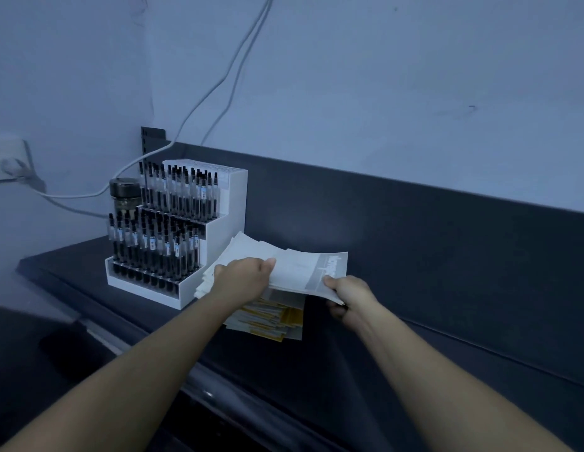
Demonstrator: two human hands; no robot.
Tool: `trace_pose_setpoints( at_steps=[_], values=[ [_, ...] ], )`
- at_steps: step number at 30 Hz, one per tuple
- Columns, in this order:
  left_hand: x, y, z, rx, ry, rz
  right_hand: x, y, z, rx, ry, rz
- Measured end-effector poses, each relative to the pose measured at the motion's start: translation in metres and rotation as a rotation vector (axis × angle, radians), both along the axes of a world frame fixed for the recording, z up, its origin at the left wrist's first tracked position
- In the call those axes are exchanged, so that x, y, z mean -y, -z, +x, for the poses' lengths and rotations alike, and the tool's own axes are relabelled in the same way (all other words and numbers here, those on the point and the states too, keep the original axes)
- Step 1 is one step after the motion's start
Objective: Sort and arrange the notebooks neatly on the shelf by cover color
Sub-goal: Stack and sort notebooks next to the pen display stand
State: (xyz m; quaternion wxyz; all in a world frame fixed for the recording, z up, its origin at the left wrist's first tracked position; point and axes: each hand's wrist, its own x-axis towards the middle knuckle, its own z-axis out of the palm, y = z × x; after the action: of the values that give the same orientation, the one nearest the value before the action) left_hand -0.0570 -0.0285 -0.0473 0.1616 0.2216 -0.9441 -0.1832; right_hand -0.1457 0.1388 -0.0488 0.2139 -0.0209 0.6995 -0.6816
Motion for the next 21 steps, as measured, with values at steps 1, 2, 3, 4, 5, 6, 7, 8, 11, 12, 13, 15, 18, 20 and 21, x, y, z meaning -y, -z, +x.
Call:
trace_pose_setpoints(
  at_steps=[1,2,3,4,5,6,7,8,11,12,13,15,18,20,21],
  values=[
    [-0.002,-0.002,0.001,0.016,-0.007,0.001,-0.002,-0.001,0.003,-0.011,0.007,-0.009],
    [-0.004,-0.003,0.002,0.038,-0.013,0.006,-0.004,-0.001,0.004,-0.022,0.016,-0.015],
    [-0.005,-0.004,0.002,0.068,-0.020,0.012,-0.005,-0.002,0.006,-0.035,0.025,-0.015],
    [-0.005,-0.004,0.002,0.104,-0.027,0.020,-0.004,-0.002,0.008,-0.048,0.028,-0.012],
    [-0.005,-0.004,0.002,0.135,-0.034,0.027,-0.003,-0.002,0.011,-0.059,0.027,-0.004],
    [-0.005,-0.004,0.002,0.157,-0.041,0.034,-0.001,-0.002,0.012,-0.068,0.026,0.007],
    [-0.004,-0.005,0.003,0.168,-0.051,0.044,0.002,-0.001,0.014,-0.075,0.025,0.021],
    [-0.003,-0.005,0.003,0.174,-0.059,0.057,0.005,0.000,0.015,-0.081,0.024,0.032],
    [0.002,-0.005,0.005,0.194,-0.085,0.041,0.016,0.004,0.014,-0.090,0.020,0.046],
    [0.005,-0.005,0.006,0.198,-0.083,0.031,0.020,0.005,0.013,-0.092,0.021,0.041],
    [0.008,-0.003,0.006,0.196,-0.077,0.033,0.023,0.006,0.012,-0.094,0.023,0.037],
    [0.017,0.000,0.003,0.168,-0.072,0.077,0.030,0.007,0.008,-0.099,0.027,0.037],
    [0.025,0.002,-0.004,0.104,-0.070,0.187,0.041,0.009,0.000,-0.098,0.019,0.026],
    [0.026,0.000,-0.007,0.074,-0.063,0.270,0.049,0.013,-0.006,-0.108,0.026,0.062],
    [0.026,-0.002,-0.007,0.068,-0.065,0.295,0.052,0.016,-0.008,-0.127,0.033,0.104]
  ],
)
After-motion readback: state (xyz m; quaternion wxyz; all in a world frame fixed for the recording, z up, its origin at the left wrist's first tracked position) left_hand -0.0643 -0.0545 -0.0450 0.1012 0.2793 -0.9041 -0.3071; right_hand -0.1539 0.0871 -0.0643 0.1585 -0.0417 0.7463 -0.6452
